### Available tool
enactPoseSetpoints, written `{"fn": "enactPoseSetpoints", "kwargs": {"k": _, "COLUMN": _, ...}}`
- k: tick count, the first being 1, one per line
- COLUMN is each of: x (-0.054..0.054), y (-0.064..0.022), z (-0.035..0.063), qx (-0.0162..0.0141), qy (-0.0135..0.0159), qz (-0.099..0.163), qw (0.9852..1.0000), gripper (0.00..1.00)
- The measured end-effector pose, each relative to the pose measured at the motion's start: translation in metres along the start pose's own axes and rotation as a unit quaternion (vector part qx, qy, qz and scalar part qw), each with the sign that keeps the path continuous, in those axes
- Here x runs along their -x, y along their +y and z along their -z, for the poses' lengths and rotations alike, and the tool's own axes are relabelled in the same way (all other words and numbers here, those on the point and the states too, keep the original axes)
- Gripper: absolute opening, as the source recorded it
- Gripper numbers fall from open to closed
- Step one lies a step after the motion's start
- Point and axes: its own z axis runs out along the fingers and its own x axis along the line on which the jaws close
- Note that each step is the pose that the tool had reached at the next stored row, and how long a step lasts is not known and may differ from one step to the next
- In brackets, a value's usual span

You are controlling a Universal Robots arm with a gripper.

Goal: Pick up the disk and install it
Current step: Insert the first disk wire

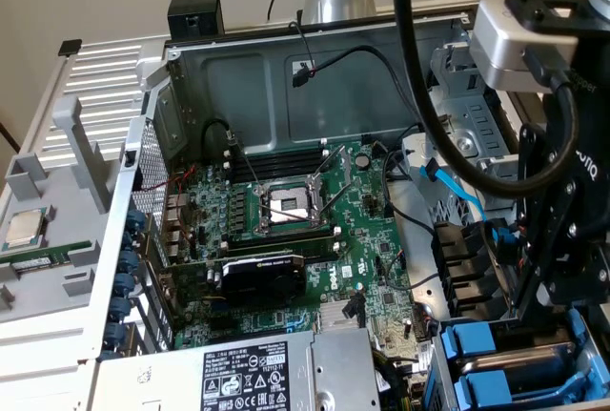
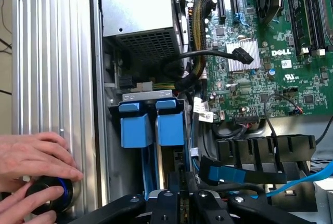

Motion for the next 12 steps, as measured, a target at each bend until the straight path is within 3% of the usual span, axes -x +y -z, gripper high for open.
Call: {"fn": "enactPoseSetpoints", "kwargs": {"k": 12, "x": 0.0003, "y": -0.0001, "z": -0.0012, "qx": -0.0004, "qy": -0.0006, "qz": 0.000, "qw": 1.0000, "gripper": 0.16}}
